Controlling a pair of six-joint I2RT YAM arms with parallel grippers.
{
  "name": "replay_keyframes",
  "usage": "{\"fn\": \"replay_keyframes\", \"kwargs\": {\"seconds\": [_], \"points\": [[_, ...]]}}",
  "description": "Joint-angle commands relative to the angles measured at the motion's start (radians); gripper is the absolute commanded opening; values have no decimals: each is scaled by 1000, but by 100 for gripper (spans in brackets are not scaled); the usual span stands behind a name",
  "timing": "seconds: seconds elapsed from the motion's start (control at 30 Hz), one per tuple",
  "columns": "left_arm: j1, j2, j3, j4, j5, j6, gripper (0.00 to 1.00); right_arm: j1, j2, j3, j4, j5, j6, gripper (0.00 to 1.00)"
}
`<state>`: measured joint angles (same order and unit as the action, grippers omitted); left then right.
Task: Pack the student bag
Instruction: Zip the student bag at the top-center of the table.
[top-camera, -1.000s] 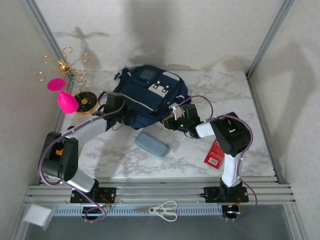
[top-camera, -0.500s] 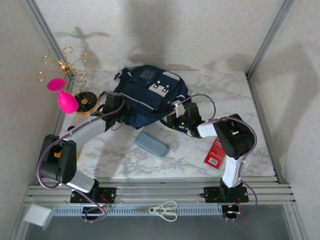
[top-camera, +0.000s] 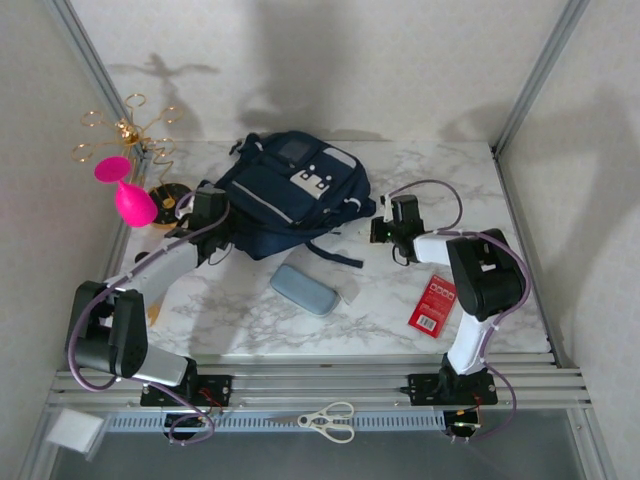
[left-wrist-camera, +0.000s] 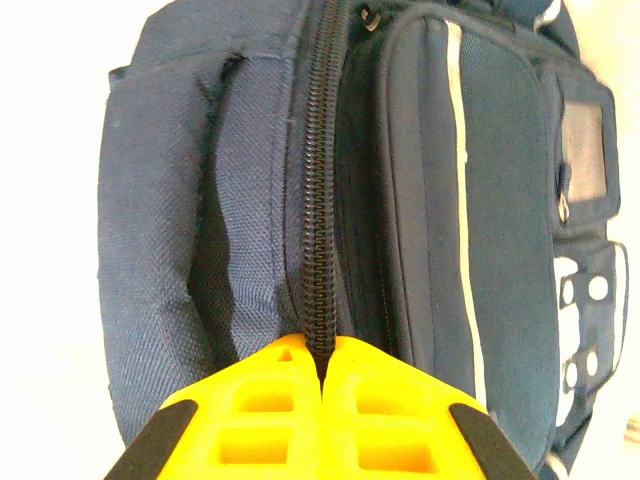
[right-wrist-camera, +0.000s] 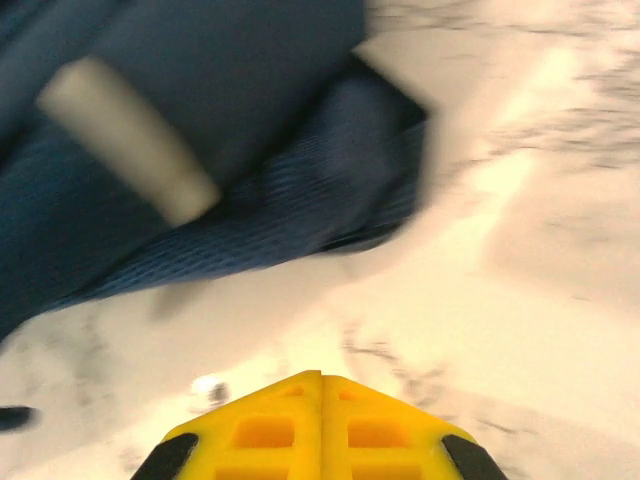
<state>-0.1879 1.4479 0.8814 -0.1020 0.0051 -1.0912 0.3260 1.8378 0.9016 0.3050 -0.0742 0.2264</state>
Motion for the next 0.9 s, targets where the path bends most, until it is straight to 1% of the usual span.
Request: {"fn": "replay_keyframes", "kwargs": {"seconds": [0.0,0.07,0.13,0.2,0.23,0.3,0.37,0.4,0.43,0.47,0.5,0.53,0.57,0.63,0.7,0.77,0.87], "points": [[21,-39,-12,46,-34,25,0,7,-28,29,-74,59,5,0],[20,-37,-18,73,-4,19,0,27,-35,19,-64,7,-6,0],[19,-27,-6,67,7,23,0,62,-34,22,-69,-48,-41,0],[20,-21,0,65,7,31,0,104,-30,26,-81,-77,-73,4],[20,-22,1,63,6,35,0,119,-26,36,-96,-73,-70,5],[21,-24,5,48,0,49,0,121,-40,39,-92,-119,-47,5],[22,-29,5,33,-8,76,0,121,-71,39,-84,-122,-25,7],[29,-30,7,27,-4,99,0,121,-80,58,-112,-100,-9,11],[37,-28,12,17,18,121,7,121,-79,93,-166,-78,7,15],[43,-27,21,-3,33,139,21,121,-73,129,-211,-76,21,18],[44,-31,26,-22,44,163,32,122,-67,163,-248,-87,36,21],[41,-46,25,-30,53,188,39,120,-62,190,-273,-99,61,23],[37,-62,18,-41,50,196,43,121,-62,210,-291,-102,87,24],[21,-110,-13,-30,58,211,47,122,-61,257,-325,-96,161,30],[-4,-135,-19,-24,74,221,47,122,-45,302,-349,-88,243,37],[-48,-134,0,-15,86,242,48,123,-9,360,-366,-92,313,41],[-124,-93,68,-59,46,262,49,122,75,488,-440,-46,403,47]]}}
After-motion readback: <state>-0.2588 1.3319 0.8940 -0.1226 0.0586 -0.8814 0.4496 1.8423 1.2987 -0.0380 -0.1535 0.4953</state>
